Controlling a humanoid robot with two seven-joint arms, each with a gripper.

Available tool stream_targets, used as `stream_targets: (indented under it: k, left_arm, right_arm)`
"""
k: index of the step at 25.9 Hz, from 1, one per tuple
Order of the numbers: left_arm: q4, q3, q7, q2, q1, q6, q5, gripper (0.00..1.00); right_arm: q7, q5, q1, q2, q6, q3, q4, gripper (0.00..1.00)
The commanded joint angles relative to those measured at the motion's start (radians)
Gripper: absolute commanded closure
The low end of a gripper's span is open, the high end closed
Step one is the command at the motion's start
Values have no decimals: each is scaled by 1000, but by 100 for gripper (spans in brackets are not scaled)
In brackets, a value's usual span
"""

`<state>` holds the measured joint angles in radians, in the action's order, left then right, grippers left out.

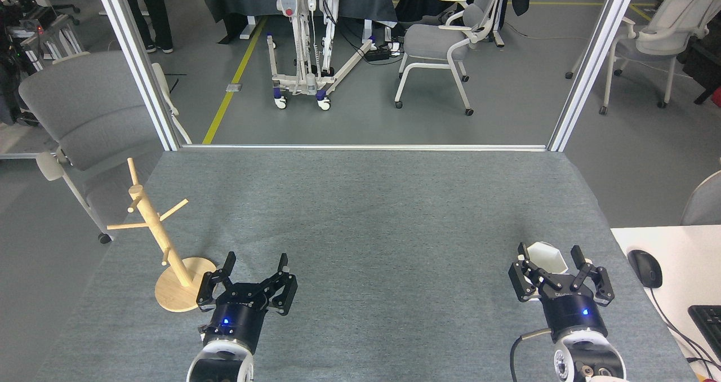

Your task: Hang cup on storage rack

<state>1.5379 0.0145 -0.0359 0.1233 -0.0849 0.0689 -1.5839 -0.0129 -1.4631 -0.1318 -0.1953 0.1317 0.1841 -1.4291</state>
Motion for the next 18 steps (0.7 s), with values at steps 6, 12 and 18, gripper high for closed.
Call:
stream_targets:
  k: [6,12,18]
  left_arm:
    - [5,-45,-4,2,4,-70,16,1]
    - [25,-59,-1,4,-6,-86,18,1]
    - [33,-60,-2,4,-6,-80,48,1]
  right_arm:
    - [-6,3,1,4,0,-2,-2,0]
    - [-19,4,5,-3,0,14,-5,0]
    - [-13,6,61,-26,6,95,10,0]
